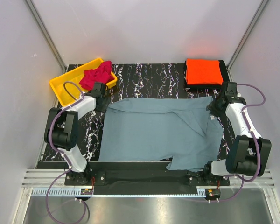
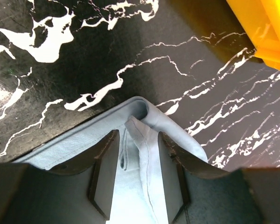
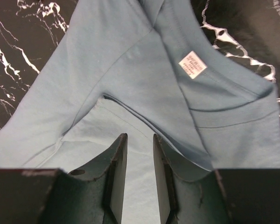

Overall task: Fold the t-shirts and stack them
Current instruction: Fold the tshirt

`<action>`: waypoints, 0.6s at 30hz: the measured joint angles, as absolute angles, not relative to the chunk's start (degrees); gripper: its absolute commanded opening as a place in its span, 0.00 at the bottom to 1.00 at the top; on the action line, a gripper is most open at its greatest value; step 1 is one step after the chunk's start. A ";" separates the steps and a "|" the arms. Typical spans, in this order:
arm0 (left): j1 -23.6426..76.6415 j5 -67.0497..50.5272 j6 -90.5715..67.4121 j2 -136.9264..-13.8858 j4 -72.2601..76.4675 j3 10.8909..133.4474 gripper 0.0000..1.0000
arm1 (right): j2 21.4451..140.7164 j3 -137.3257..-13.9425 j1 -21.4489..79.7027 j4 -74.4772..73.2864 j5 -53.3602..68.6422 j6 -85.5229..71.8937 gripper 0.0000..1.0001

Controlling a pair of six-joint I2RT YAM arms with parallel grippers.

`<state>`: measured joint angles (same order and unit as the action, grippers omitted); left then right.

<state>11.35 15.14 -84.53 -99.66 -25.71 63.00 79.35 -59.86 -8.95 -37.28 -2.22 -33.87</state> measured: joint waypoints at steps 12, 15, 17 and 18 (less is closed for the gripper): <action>11.38 16.95 -81.89 -103.02 -26.48 66.70 0.06 | 88.77 -54.52 -8.62 -32.47 4.19 -36.82 0.25; 11.38 17.43 -80.40 -103.07 -26.48 68.36 0.00 | 89.52 -54.22 -8.62 -32.05 4.16 -36.95 0.25; 11.40 17.61 -79.29 -103.42 -26.50 69.76 0.00 | 89.78 -54.19 -8.62 -31.24 4.16 -36.97 0.24; 11.40 17.61 -78.63 -103.74 -26.46 70.59 0.00 | 89.95 -54.19 -8.62 -30.89 4.16 -36.97 0.25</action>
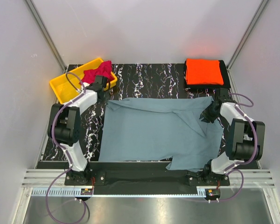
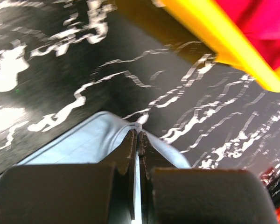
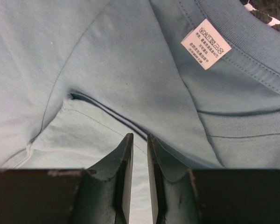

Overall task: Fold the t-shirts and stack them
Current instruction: Fold the tshirt

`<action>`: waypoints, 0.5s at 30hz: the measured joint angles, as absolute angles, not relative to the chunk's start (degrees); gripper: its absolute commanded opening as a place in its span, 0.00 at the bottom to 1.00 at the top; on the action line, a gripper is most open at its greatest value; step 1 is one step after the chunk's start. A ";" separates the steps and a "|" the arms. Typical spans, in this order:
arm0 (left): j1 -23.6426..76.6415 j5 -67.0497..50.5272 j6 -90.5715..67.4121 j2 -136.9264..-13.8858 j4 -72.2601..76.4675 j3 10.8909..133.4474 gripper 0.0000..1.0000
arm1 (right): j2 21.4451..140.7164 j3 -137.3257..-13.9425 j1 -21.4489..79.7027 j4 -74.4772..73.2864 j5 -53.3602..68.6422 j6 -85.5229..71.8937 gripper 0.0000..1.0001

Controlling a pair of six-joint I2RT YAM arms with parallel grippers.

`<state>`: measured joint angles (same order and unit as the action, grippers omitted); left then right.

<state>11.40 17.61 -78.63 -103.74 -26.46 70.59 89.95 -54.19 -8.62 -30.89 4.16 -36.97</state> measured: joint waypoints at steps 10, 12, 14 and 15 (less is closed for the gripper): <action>12.27 17.34 -63.99 -106.37 -16.25 75.83 0.00 | 91.31 -54.17 -8.62 -29.28 4.01 -36.88 0.24; 12.47 16.40 -60.29 -106.39 -12.27 75.83 0.00 | 92.09 -54.17 -8.62 -29.19 3.99 -36.86 0.24; 12.71 15.38 -56.97 -106.39 -8.82 75.83 0.00 | 92.66 -54.13 -8.62 -29.12 3.97 -36.84 0.24; 12.82 14.70 -54.94 -106.41 -6.83 75.83 0.00 | 92.75 -54.06 -8.62 -29.06 3.97 -36.82 0.24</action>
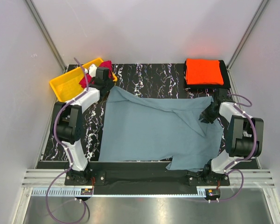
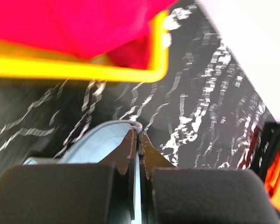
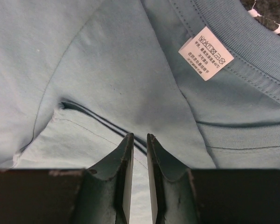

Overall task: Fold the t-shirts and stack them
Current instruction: Fold the tshirt

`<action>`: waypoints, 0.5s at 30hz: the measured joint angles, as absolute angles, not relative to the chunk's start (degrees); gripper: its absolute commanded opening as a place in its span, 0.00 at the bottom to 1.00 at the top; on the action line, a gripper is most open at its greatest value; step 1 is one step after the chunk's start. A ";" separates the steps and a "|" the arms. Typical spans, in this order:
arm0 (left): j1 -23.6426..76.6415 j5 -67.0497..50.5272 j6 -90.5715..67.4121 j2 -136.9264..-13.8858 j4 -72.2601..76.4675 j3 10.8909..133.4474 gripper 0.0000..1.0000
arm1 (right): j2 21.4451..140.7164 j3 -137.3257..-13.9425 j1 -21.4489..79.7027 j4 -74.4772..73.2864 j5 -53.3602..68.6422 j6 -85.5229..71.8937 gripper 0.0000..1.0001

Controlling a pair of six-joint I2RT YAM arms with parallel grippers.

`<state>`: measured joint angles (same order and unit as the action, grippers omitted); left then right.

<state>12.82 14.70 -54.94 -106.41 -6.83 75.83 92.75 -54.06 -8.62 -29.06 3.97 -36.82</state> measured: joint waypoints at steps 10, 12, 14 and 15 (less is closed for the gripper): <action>12.91 8.91 -42.41 -108.49 4.34 77.71 0.00 | 92.77 -53.95 -8.62 -28.49 3.68 -36.25 0.24; 12.91 8.73 -41.54 -108.47 4.62 77.69 0.00 | 92.77 -53.93 -8.62 -28.47 3.68 -36.23 0.24; 12.88 8.80 -40.75 -108.47 4.71 77.41 0.00 | 92.77 -53.89 -8.62 -28.42 3.66 -36.21 0.23; 12.91 8.91 -40.34 -108.44 4.69 77.17 0.00 | 92.77 -53.76 -8.62 -28.32 3.62 -36.21 0.23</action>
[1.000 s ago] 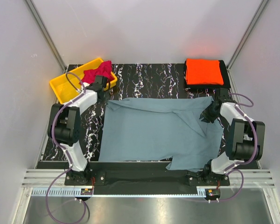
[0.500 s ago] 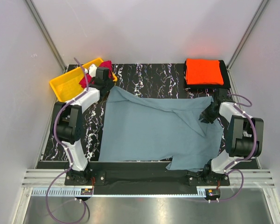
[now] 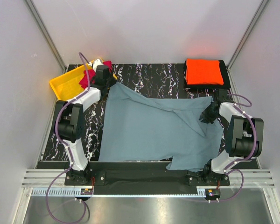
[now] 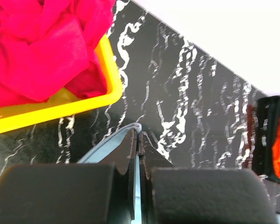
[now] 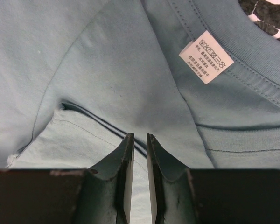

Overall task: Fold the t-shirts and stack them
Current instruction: Fold the tshirt

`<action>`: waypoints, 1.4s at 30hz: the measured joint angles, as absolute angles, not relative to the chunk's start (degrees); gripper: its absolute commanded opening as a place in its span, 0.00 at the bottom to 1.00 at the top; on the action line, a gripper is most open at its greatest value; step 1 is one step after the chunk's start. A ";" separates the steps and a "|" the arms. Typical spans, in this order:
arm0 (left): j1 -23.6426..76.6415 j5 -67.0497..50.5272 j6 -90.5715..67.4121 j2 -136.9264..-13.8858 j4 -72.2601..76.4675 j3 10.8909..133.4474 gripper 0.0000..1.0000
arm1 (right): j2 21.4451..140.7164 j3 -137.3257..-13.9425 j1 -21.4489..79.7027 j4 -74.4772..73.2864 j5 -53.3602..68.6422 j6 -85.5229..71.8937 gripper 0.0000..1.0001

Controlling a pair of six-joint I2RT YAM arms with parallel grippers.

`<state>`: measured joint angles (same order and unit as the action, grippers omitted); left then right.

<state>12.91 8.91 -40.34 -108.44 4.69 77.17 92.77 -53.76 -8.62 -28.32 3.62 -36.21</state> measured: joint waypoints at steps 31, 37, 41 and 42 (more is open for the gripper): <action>17.04 16.88 -39.16 -93.47 -13.43 56.90 0.00 | 92.12 -53.45 -8.62 -29.89 -0.93 -34.92 0.24; 17.04 19.62 -41.52 -94.54 -17.15 56.55 0.00 | 92.09 -53.78 -8.62 -30.92 -1.06 -34.87 0.24; 17.06 22.00 -41.58 -97.06 -18.63 57.74 0.00 | 91.39 -55.02 -8.62 -34.15 -1.06 -34.79 0.29; 17.10 22.46 -41.39 -97.82 -18.94 58.39 0.00 | 90.74 -55.46 -8.62 -35.22 -1.04 -34.87 0.31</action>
<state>17.10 22.46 -41.39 -97.82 -18.94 58.39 90.74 -55.46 -8.62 -35.22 -1.04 -34.87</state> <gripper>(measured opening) 0.013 0.266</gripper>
